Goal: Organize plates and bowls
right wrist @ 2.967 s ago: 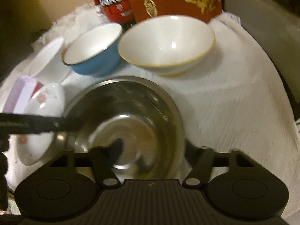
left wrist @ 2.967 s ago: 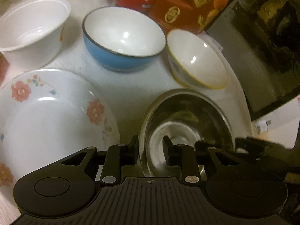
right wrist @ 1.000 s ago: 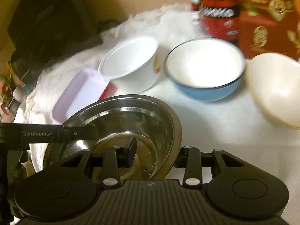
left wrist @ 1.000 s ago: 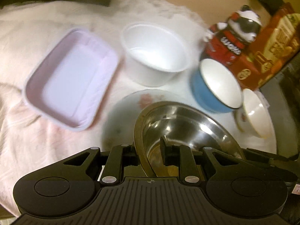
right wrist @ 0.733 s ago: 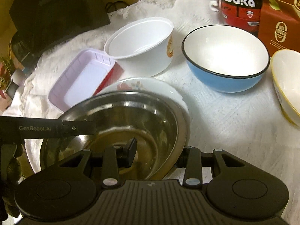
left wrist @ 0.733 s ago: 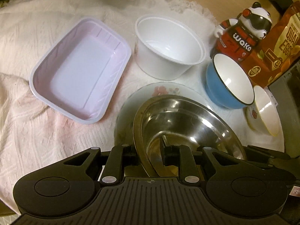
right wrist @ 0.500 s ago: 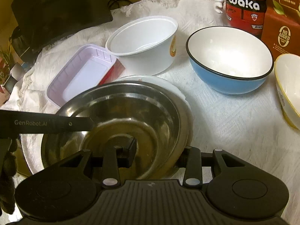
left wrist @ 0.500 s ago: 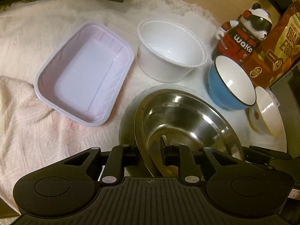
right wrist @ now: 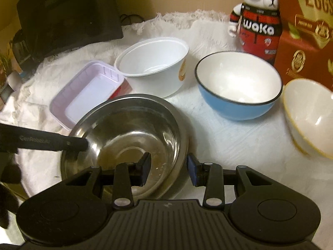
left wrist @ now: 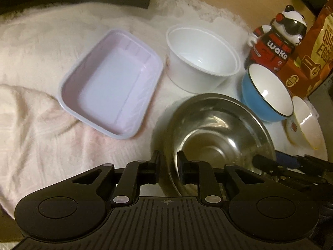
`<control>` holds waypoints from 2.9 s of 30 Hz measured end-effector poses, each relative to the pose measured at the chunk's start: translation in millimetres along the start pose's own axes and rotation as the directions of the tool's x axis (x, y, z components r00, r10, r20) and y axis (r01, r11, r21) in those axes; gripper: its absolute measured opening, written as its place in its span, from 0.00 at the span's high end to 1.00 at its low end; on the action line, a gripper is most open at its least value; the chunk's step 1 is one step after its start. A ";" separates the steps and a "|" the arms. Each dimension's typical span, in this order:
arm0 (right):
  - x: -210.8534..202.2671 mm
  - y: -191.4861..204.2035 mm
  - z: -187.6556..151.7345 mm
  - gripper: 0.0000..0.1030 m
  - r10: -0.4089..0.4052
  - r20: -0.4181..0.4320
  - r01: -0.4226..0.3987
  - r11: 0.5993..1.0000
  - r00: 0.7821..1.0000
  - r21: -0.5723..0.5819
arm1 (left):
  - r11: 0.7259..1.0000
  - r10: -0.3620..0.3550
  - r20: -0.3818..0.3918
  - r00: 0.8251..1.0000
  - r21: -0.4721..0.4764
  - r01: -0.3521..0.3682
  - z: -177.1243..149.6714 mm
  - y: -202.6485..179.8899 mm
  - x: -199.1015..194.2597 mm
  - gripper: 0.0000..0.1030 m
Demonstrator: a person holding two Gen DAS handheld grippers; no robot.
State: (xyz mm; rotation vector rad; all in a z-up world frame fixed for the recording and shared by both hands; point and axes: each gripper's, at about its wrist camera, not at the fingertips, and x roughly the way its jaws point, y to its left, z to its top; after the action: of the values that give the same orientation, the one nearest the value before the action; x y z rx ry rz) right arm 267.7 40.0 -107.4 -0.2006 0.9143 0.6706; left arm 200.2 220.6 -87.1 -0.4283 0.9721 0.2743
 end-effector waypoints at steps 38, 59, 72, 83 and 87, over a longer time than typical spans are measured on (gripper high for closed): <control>19.5 -43.2 -14.3 0.52 0.095 -0.130 -0.053 0.955 0.987 0.290 | 0.995 -0.096 -0.131 0.987 0.017 0.099 11.8 -26.0 53.3 0.60; -67.4 -19.4 0.1 0.38 -0.428 0.184 0.399 0.900 0.885 0.172 | 0.904 -0.409 0.085 0.908 0.176 0.391 51.1 -44.4 -15.4 0.61; -94.6 -184.8 13.6 0.30 -0.365 0.084 0.332 0.905 0.927 0.264 | 0.885 -0.449 -0.086 0.889 0.093 0.456 38.3 -179.1 41.7 0.61; -48.6 -241.5 22.3 0.30 -0.285 0.044 0.269 0.938 0.958 0.218 | 0.946 -0.323 -0.070 0.944 -0.040 0.321 37.1 -227.8 96.9 0.61; -14.0 -262.5 24.9 0.39 -0.210 -0.012 0.206 0.939 0.978 0.276 | 0.957 -0.287 -0.064 0.956 -0.065 0.283 40.5 -229.5 115.3 0.61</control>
State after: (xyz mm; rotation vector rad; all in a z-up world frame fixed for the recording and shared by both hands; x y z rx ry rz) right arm 439.5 -160.4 -111.5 -0.0407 0.9442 0.3428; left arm 386.4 40.8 -112.2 -0.6262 0.9618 0.0243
